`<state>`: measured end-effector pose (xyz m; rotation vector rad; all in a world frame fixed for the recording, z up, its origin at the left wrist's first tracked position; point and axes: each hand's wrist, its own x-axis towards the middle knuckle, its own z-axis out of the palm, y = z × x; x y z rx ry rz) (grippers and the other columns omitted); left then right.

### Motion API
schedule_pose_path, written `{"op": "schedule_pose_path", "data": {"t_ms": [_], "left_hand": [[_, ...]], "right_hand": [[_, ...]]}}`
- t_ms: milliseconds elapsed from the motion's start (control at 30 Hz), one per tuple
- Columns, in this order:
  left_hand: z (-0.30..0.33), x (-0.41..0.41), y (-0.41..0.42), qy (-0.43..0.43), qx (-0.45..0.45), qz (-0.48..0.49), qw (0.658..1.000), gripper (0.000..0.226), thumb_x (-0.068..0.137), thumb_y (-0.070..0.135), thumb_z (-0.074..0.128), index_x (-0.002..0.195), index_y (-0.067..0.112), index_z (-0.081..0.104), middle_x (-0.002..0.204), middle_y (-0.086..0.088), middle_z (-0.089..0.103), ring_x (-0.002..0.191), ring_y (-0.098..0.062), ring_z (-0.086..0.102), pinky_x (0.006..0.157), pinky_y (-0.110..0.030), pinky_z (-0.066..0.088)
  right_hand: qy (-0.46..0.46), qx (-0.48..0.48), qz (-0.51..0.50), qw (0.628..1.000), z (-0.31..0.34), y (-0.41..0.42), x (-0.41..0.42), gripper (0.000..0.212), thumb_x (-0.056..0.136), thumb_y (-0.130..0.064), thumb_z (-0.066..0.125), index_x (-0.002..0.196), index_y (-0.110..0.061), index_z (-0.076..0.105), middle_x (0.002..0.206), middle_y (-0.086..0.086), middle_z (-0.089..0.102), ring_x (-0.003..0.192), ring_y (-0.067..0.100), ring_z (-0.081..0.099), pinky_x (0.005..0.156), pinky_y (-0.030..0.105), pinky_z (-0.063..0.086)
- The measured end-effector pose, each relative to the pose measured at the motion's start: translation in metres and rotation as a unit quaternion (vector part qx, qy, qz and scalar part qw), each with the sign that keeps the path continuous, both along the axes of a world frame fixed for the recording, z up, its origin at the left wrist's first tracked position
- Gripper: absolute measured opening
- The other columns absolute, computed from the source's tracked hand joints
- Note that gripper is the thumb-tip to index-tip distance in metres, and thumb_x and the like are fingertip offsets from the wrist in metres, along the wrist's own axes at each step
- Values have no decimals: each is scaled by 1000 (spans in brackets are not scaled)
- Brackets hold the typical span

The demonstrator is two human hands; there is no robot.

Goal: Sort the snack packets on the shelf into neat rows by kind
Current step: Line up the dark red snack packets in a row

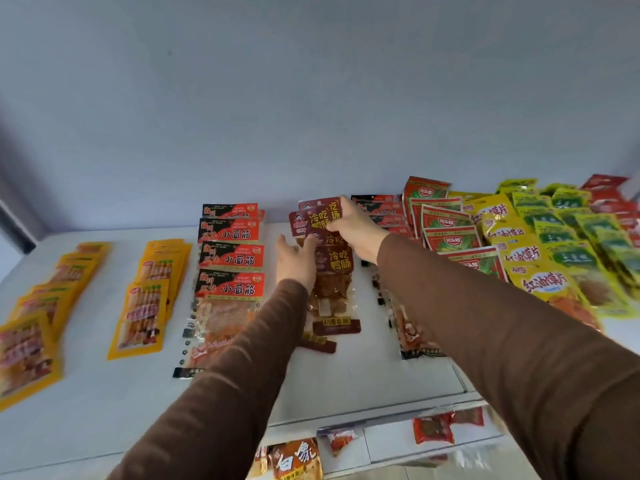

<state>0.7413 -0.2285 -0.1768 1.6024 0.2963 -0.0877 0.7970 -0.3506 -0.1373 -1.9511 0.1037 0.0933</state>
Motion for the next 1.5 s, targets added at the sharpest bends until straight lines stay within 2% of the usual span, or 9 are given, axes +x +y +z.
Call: {"op": "schedule_pose_path", "data": {"t_ms": [167, 367, 567, 800, 900, 1167, 1300, 1400, 1500], "left_hand": [[2, 28, -6, 63, -36, -21, 997, 32, 104, 28, 48, 129, 10, 56, 114, -12, 69, 102, -30, 69, 96, -48, 56], [-2, 40, -12, 14, -63, -2, 998, 21, 99, 8, 53, 117, 16, 60, 108, -11, 71, 96, -29, 71, 89, -52, 59], [-5, 43, -8, 11, -177, -9, 984, 33, 94, 19, 65, 124, 19, 51, 112, -12, 69, 96, -31, 73, 77, -45, 63], [-4, 53, -6, 38, -84, -43, 995, 31, 99, 15, 59, 130, 13, 53, 112, -10, 70, 98, -29, 71, 87, -48, 59], [-5, 54, -9, 39, -81, -31, 995, 32, 99, 12, 58, 130, 14, 52, 117, -13, 69, 102, -33, 70, 92, -56, 57], [-5, 56, -19, 42, -109, -18, 993, 39, 99, 13, 59, 135, 17, 45, 121, -14, 67, 100, -31, 71, 90, -55, 58], [5, 41, -14, -45, 172, -44, 983, 69, 97, 22, 62, 155, 20, 26, 155, -11, 38, 135, -31, 47, 108, -50, 47], [4, -2, 3, -158, 363, -201, 896, 67, 91, 33, 64, 151, 35, 34, 160, 0, 29, 146, -28, 25, 117, -48, 27], [-11, -37, 15, -140, 455, -362, 801, 67, 89, 62, 54, 149, 56, 24, 167, 13, -2, 154, -20, -11, 121, -58, -4]], "right_hand": [[41, 123, -7, 992, 1, -11, -1, 48, 89, 6, 52, 125, -26, 51, 120, 12, 59, 97, 21, 63, 63, 30, 55], [146, 101, -55, 983, -3, -13, 2, 66, 88, -53, 67, 139, -17, 45, 120, 3, 61, 98, 19, 57, 71, 32, 44], [56, 118, -63, 989, -10, -6, 12, 30, 103, -28, 51, 128, -13, 57, 124, 11, 63, 107, 26, 61, 97, 45, 50], [88, 167, -46, 981, -8, -14, 20, 26, 97, -16, 56, 123, -14, 57, 109, 11, 69, 92, 23, 67, 69, 34, 54], [125, 156, -31, 979, -3, -15, 24, 25, 101, -36, 53, 111, -15, 61, 100, 4, 69, 91, 19, 66, 70, 32, 50], [131, 148, -77, 977, -10, -11, 36, 29, 107, -21, 39, 127, -8, 56, 123, 19, 63, 111, 33, 61, 93, 46, 52], [147, 108, -75, 980, -5, -16, 39, 37, 103, -11, 41, 139, -2, 49, 137, 20, 53, 125, 35, 54, 102, 42, 48], [159, 96, -83, 979, -6, -20, 45, 34, 102, -10, 43, 134, 0, 52, 113, 16, 62, 113, 31, 62, 92, 39, 52], [190, 64, -68, 977, -4, -18, 46, 28, 105, -7, 39, 125, 0, 56, 112, 13, 65, 102, 26, 65, 77, 26, 54]]}}
